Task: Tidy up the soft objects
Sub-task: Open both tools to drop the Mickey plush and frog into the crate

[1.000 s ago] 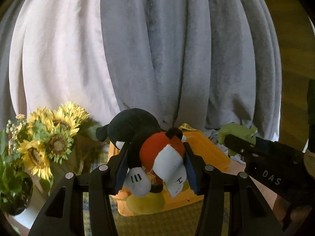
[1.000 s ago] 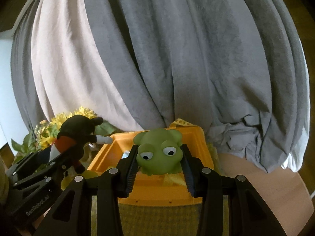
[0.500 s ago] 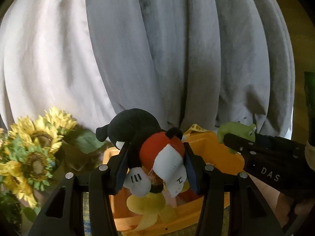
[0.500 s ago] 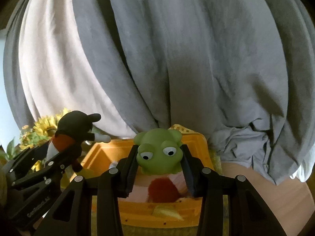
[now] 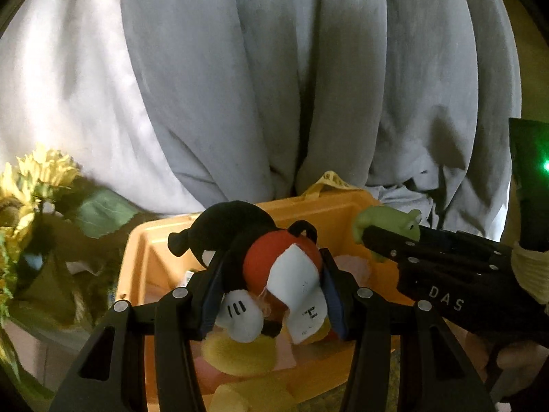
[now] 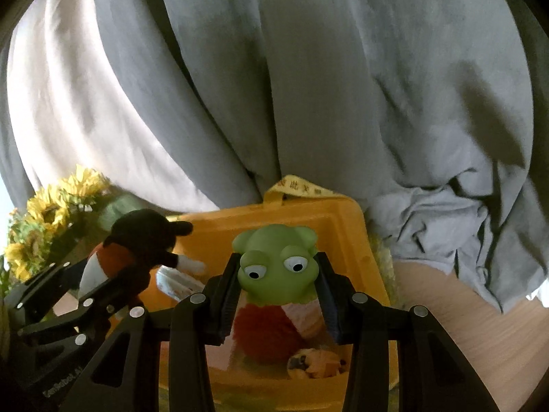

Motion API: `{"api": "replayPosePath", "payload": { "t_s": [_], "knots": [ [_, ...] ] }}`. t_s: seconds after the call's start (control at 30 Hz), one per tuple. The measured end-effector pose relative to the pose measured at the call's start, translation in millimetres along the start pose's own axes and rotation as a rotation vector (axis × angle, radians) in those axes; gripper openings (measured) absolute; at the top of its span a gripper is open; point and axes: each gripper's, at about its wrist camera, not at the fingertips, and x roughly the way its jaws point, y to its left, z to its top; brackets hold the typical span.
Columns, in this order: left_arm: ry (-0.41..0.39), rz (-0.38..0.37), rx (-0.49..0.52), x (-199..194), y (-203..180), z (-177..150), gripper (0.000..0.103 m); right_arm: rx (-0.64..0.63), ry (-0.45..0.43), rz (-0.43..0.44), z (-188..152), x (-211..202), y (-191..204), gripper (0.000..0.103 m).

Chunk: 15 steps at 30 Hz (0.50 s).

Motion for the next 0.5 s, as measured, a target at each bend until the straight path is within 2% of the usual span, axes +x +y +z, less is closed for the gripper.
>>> {"api": "replayPosePath", "payload": {
  "t_s": [0.27,0.37,0.5],
  "knots": [
    [0.011,0.006,0.045,15,-3,1,0.053,-0.015,0.044,0.007,2,20,2,0.042],
    [0.037,0.004,0.014,19,2,0,0.058,-0.016,0.061,0.018,3,26,1,0.043],
    [0.052,0.017,-0.024,20,9,-4,0.069,-0.011,0.063,-0.014,4,28,0,0.058]
  ]
}}
